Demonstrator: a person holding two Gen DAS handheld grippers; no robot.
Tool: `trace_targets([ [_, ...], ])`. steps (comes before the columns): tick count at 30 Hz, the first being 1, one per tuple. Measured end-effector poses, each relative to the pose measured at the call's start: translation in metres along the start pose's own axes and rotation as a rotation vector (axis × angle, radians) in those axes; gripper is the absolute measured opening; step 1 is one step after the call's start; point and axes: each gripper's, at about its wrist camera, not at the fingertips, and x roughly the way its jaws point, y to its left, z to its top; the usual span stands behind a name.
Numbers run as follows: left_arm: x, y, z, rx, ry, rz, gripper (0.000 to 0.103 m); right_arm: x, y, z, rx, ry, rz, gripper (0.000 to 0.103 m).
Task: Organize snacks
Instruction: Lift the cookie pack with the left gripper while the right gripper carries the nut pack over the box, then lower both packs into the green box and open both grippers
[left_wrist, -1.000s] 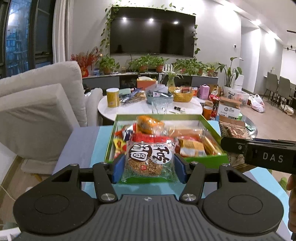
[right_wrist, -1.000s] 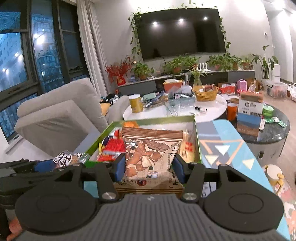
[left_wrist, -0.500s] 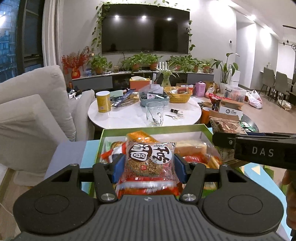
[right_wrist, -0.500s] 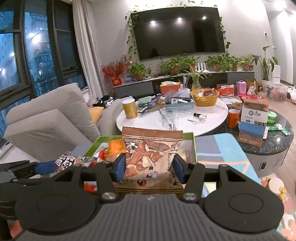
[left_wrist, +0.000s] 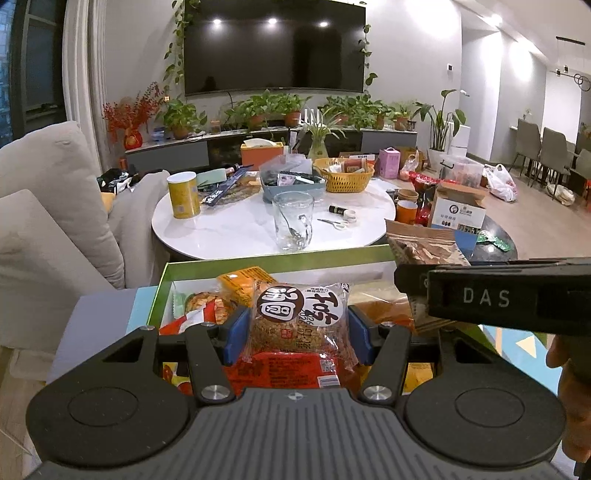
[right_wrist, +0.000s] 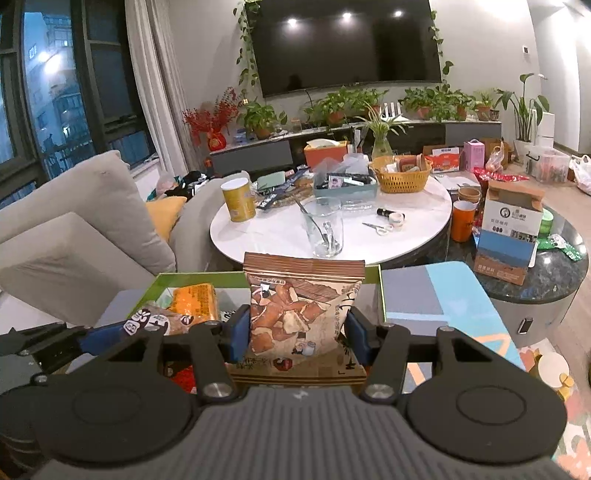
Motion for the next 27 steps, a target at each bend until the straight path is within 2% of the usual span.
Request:
trace_targets([
  [12, 0.018, 0.003, 0.001, 0.004, 0.029, 0.014, 0.057, 0.016, 0.001, 0.005, 0.019, 0.02, -0.032, 0.057],
  [17, 0.014, 0.004, 0.0, 0.01, 0.022, 0.014, 0.061, 0.015, 0.0, 0.004, 0.03, 0.016, -0.046, 0.057],
  [27, -0.011, 0.003, 0.001, 0.006, -0.006, 0.025, 0.063, -0.003, 0.007, 0.003, 0.021, -0.001, -0.03, 0.058],
])
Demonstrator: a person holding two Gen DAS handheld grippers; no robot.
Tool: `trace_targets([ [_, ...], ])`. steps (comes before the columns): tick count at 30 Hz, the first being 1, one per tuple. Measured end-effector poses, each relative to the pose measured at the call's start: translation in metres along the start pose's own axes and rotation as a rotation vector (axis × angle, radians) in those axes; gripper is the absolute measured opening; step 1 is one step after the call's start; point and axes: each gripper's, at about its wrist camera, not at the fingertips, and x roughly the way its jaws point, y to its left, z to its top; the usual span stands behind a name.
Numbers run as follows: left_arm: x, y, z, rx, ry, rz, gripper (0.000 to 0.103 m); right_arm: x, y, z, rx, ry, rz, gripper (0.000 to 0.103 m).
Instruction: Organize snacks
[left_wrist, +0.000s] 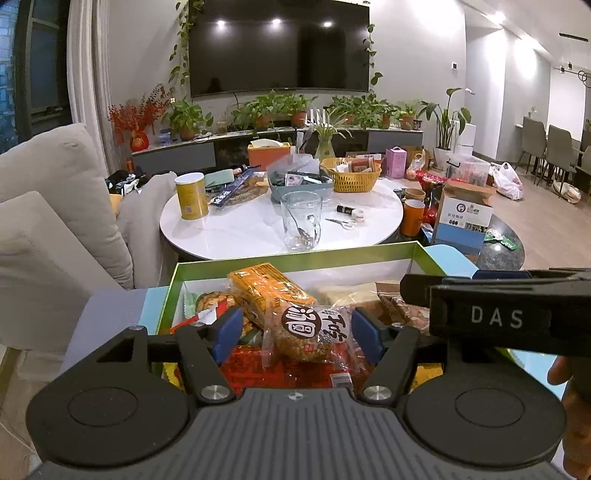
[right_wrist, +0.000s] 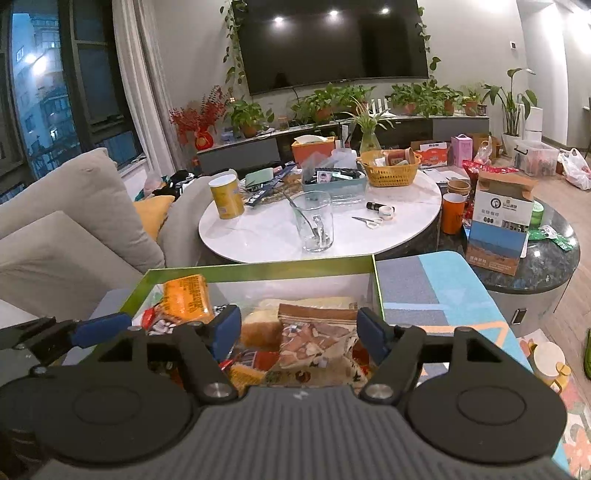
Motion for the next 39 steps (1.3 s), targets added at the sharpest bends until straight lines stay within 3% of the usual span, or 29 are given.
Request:
trace_targets([
  [15, -0.086, 0.003, -0.016, -0.036, -0.073, 0.048, 0.074, -0.074, 0.006, -0.014, 0.024, -0.086, 0.016, 0.058],
  [25, -0.155, 0.0, -0.046, -0.025, -0.116, 0.068, 0.077, -0.126, 0.02, -0.039, -0.006, -0.136, 0.003, 0.058],
  [39, -0.179, 0.013, -0.095, -0.093, -0.059, 0.085, 0.077, -0.144, 0.029, -0.077, -0.062, -0.14, -0.043, 0.058],
])
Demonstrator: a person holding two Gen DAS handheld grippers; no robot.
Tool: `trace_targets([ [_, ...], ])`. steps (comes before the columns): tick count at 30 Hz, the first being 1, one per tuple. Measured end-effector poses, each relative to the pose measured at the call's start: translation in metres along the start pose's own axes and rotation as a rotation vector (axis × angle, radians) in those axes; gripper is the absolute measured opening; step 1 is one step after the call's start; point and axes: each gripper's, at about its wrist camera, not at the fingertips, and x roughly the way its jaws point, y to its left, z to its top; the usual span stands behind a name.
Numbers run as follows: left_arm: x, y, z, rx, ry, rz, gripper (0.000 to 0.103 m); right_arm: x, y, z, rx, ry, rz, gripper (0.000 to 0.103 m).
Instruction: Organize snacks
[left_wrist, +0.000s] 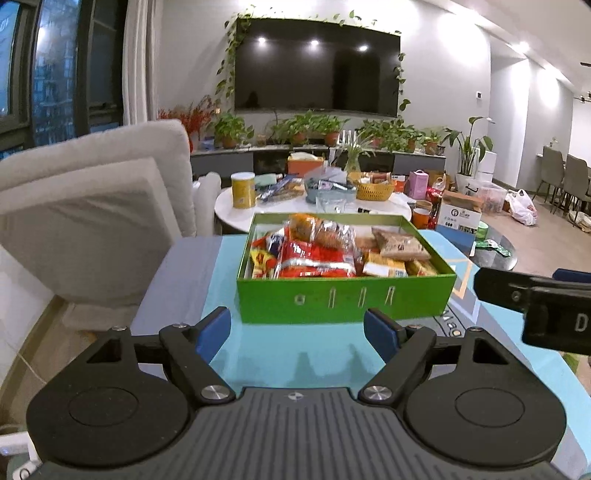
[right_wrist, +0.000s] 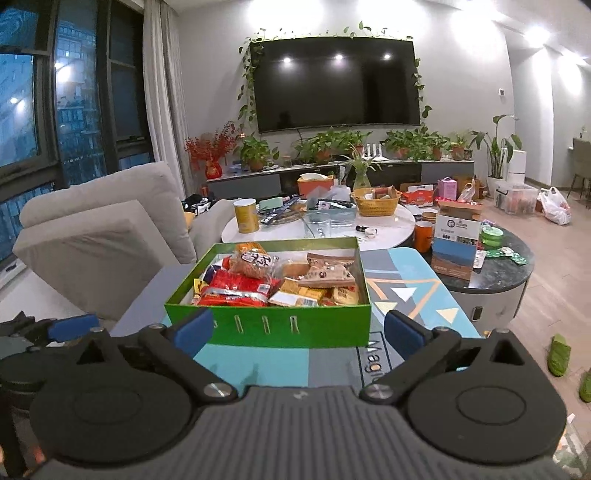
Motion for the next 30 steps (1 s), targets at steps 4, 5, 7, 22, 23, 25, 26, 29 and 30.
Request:
trace_targets([
  [4, -0.002, 0.004, -0.007, -0.02, 0.016, 0.003, 0.077, -0.003, -0.002, -0.009, 0.009, 0.003, -0.004, 0.059],
  [5, -0.003, 0.004, -0.008, -0.022, 0.018, 0.004, 0.077, -0.005, -0.001, -0.012, 0.01, 0.004, -0.007, 0.059],
  [7, -0.004, 0.005, -0.01, -0.023, 0.017, 0.006, 0.077, -0.005, 0.0, -0.014, 0.007, 0.005, -0.013, 0.059],
  [22, -0.006, 0.001, -0.013, -0.006, 0.021, -0.001, 0.077, -0.01, -0.001, -0.028, 0.029, 0.018, -0.007, 0.059],
  [23, -0.006, 0.001, -0.013, -0.003, 0.02, -0.002, 0.077, -0.01, -0.001, -0.028, 0.029, 0.019, -0.008, 0.059],
  [25, -0.006, 0.0, -0.013, 0.0, 0.022, -0.004, 0.077, -0.011, -0.001, -0.029, 0.029, 0.021, -0.008, 0.059],
  [26, -0.006, 0.0, -0.014, 0.002, 0.023, -0.006, 0.077, -0.011, 0.0, -0.029, 0.028, 0.023, -0.006, 0.059],
  [29, -0.006, -0.001, -0.014, 0.004, 0.025, 0.0, 0.077, -0.012, 0.0, -0.029, 0.027, 0.023, -0.005, 0.059],
  [30, -0.006, 0.0, -0.014, 0.004, 0.026, 0.0, 0.077, -0.012, 0.0, -0.03, 0.027, 0.024, -0.004, 0.059],
])
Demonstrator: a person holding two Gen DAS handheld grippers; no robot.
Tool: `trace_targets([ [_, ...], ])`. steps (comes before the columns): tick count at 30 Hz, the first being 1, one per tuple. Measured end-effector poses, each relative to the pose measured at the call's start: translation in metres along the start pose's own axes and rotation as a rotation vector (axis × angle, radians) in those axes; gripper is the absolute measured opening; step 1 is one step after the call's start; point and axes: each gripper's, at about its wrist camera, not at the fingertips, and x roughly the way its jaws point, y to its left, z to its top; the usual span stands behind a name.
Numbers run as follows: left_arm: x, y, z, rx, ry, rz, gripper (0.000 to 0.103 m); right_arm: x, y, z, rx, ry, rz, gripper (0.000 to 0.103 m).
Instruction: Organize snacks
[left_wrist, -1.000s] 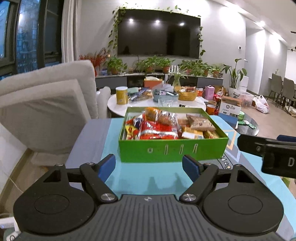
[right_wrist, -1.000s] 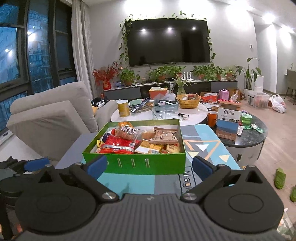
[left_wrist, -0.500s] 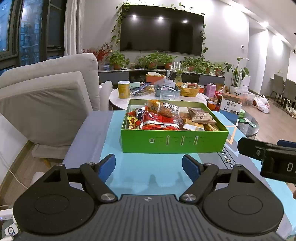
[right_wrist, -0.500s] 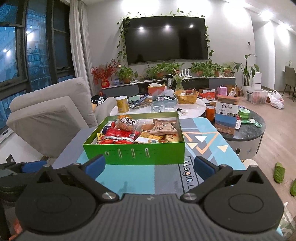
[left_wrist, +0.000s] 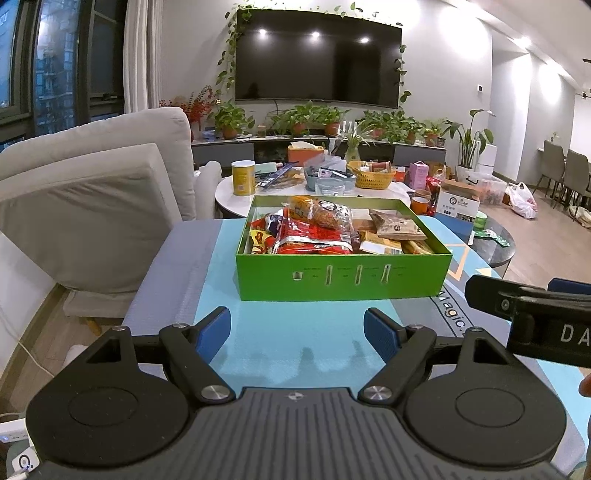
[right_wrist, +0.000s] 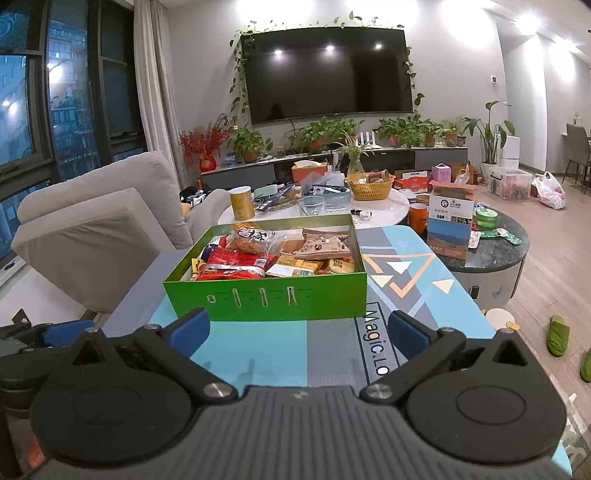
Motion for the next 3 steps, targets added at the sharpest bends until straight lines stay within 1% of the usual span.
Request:
trace_targets([
  [3, -0.0002, 0.0002, -0.0002, -0.002, 0.001, -0.001, 0.077, 0.0006, 0.0003, 0.0001, 0.003, 0.004, 0.004, 0.059],
])
